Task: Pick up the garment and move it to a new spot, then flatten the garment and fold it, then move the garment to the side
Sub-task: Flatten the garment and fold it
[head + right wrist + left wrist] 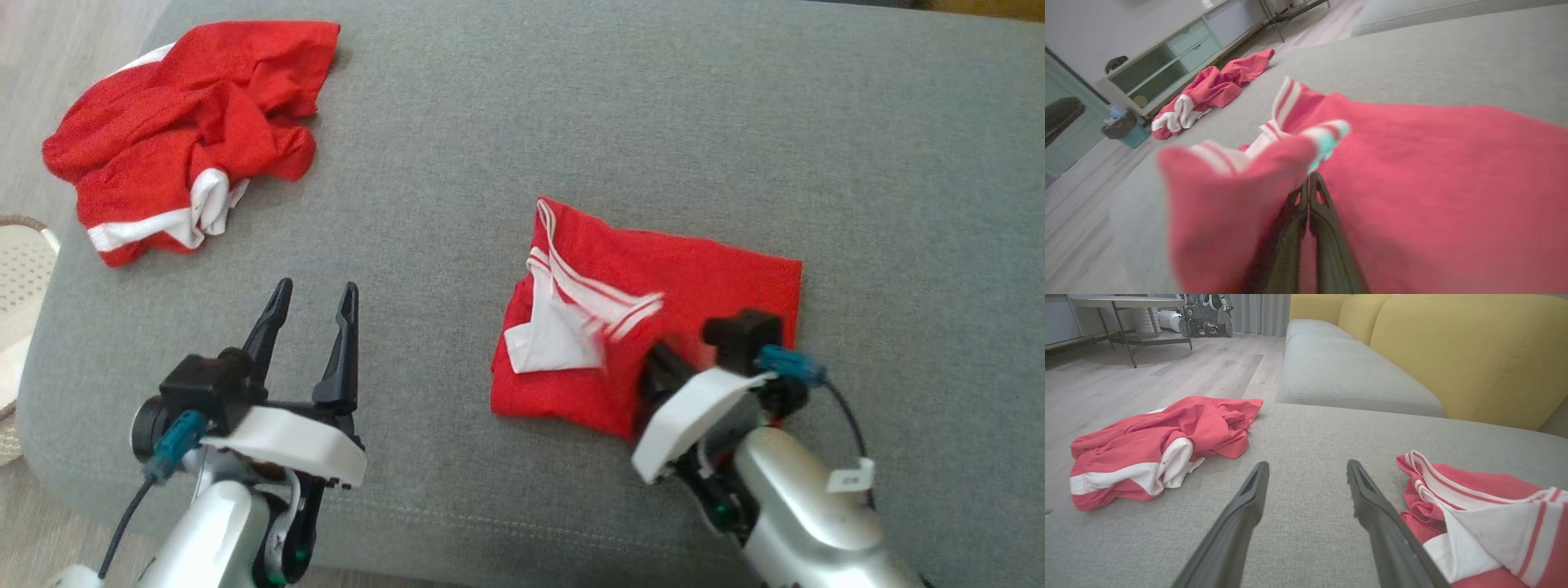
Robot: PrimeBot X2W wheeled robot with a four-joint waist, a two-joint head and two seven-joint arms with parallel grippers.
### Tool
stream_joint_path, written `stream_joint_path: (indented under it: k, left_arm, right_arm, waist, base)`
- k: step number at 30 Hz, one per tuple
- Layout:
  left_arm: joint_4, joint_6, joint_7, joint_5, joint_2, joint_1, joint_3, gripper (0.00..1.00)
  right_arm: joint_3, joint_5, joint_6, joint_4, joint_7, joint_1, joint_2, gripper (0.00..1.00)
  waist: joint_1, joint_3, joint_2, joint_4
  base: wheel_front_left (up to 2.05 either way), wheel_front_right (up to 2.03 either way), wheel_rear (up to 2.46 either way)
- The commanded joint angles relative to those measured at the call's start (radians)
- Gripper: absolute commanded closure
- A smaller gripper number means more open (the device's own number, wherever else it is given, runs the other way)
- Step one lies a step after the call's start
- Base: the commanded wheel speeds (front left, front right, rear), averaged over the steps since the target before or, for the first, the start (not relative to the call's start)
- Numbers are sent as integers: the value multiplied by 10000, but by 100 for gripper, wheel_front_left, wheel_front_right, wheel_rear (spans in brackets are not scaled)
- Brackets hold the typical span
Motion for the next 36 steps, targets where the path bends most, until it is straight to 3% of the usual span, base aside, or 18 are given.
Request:
stream_joint_path:
  k: [1,9,13,16,17,19,29,36]
  left_arm:
    - [-242,-36,-89,-30,120,-529,347,0]
    - [-136,-44,-161,-23,90,-502,452,0]
    - [-119,-17,-180,9,134,-490,533,0]
    - [-138,40,-190,27,216,-415,625,0]
    - [-142,51,-191,22,244,-393,654,0]
    - [-165,63,-193,0,291,-340,692,0]
    - [-499,286,-62,-11,596,46,817,0]
    - [-785,437,128,-30,868,528,845,0]
  right_arm:
    - [339,122,-7,-249,-139,-224,195,100]
    - [2058,907,-7,131,-373,-658,198,100]
    - [1908,909,-7,122,-962,-972,199,100]
    - [954,559,-7,-109,-1405,-1039,90,100]
    - [625,442,-7,-199,-1444,-993,-4,72]
    - [-140,157,-7,-509,-1520,-842,-209,0]
    - [-3654,-2006,-7,-3538,-617,1098,-824,0]
    - [-4813,-2807,-7,-6243,811,3132,-612,0]
  waist:
    - [0,19,0,24]
    - [0,94,0,-97]
    - [0,34,0,-329]
    - [0,-103,0,-608]
    - [0,-142,0,-680]
    - [0,-219,0,-814]
    - [0,-647,0,-1387]
    - [0,-1047,0,-1562]
  base:
    - [0,0,0]
    - [0,0,0]
    - [0,0,0]
    - [0,0,0]
    - [0,0,0]
    - [0,0,0]
    - [0,0,0]
    - [0,0,0]
